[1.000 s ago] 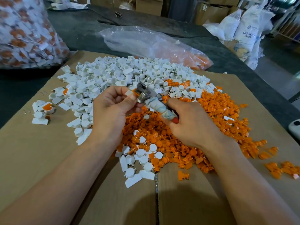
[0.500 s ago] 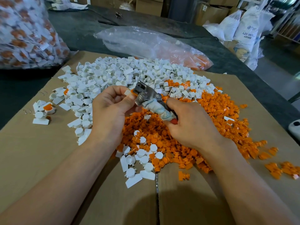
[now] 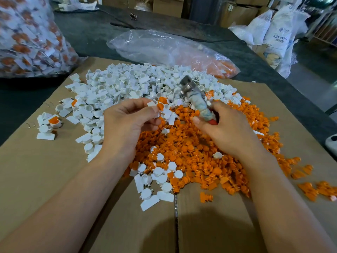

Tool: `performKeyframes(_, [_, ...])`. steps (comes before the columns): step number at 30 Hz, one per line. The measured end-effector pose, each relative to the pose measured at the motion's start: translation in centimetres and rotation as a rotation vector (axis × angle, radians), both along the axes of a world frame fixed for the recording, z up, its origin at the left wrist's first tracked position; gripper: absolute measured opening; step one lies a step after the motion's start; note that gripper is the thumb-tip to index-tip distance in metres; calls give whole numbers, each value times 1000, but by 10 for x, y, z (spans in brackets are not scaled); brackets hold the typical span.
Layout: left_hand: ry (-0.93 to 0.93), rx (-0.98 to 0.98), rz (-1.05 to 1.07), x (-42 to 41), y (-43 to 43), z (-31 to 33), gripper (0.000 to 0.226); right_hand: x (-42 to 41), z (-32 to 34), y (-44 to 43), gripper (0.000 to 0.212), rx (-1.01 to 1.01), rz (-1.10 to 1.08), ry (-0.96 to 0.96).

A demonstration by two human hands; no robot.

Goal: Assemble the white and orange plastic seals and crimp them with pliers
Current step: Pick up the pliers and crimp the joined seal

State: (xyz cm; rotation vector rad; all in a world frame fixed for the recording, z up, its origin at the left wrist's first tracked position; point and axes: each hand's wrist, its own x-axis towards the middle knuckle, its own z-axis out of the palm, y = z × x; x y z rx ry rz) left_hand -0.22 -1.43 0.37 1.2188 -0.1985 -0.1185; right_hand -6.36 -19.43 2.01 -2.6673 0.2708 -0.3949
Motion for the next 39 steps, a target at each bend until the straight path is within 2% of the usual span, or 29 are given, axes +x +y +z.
performKeyframes(6, [35, 44, -41, -1, -1, 0, 32, 5, -7, -18, 46, -109, -166, 96])
performKeyframes(16, [119, 67, -127, -5, 2, 6, 17, 10, -16, -22, 64, -198, -179, 185])
performKeyframes(25, [375, -55, -186, -3, 3, 11, 13, 12, -18, -24, 74, -248, -179, 234])
performKeyframes(28, [459, -97, -191, -1, 4, 11, 18, 12, -18, -24, 76, -265, -188, 251])
performKeyframes(32, [560, -159, -193, 1, 5, 11, 10, 13, -19, -22, 75, -279, -175, 268])
performKeyframes(39, [614, -207, -196, 1, 4, 13, 12, 14, -19, -20, 81, -247, -139, 271])
